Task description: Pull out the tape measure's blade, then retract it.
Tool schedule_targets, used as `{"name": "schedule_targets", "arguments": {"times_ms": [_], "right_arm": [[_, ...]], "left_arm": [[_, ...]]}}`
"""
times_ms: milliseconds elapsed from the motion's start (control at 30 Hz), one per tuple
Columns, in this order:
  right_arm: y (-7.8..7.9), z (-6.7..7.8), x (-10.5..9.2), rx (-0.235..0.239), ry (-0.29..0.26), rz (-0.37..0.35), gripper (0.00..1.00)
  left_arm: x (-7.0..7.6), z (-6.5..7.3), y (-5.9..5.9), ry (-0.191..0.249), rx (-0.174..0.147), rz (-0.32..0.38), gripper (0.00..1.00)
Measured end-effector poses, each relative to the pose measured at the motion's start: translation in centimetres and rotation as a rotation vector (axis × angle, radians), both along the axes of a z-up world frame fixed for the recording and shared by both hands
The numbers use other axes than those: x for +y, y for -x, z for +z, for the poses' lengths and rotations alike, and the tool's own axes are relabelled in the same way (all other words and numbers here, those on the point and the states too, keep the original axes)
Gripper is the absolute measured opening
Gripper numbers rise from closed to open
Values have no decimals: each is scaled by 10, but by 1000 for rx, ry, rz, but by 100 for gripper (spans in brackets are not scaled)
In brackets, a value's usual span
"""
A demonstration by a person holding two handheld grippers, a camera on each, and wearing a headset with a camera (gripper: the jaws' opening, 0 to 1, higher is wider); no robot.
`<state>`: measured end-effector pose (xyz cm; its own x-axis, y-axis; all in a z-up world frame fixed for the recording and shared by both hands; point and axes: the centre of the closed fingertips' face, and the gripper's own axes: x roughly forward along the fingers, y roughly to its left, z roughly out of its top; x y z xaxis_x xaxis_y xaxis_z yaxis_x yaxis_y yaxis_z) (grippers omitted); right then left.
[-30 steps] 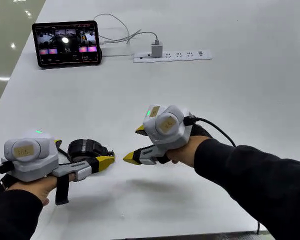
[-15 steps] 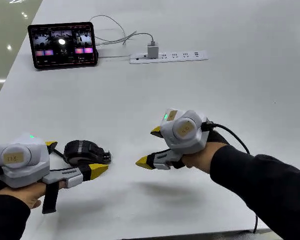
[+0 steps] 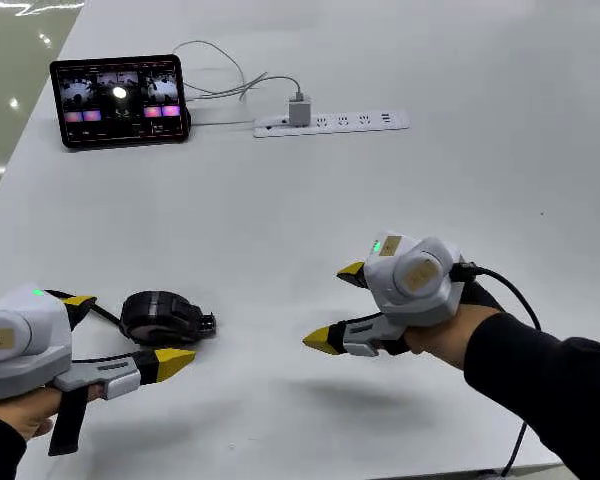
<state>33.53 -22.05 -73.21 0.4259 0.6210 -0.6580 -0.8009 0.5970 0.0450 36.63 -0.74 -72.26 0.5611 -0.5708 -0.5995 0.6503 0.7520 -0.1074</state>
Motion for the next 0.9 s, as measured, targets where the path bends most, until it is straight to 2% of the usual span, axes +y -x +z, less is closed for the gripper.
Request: {"name": "schedule_targets", "arguments": {"times_ms": [67,167,267,400,533,800,900], "right_arm": [[2,-1,-6,6,-9,-8,59],[6,-2,-19,13,-6,-30,61],[9,-2,-27,18,-15,-36,65],[13,0,-37,12,-28,-58,69],[19,1,-47,19,-39,-75,74],[26,1,-74,24,-24,-110,79],[26,0,-84,37,-31,-138,81]], "left_arm": [[1,-1,1,-4,7,-5,99],[1,-1,2,-15,-3,-33,99],[1,-2,5,-16,15,-43,99],[4,-2,6,-12,10,-51,99],[8,-2,6,-27,7,-49,99],[13,-4,11,-46,16,-70,99],[15,-1,11,-36,7,-79,99]]}}
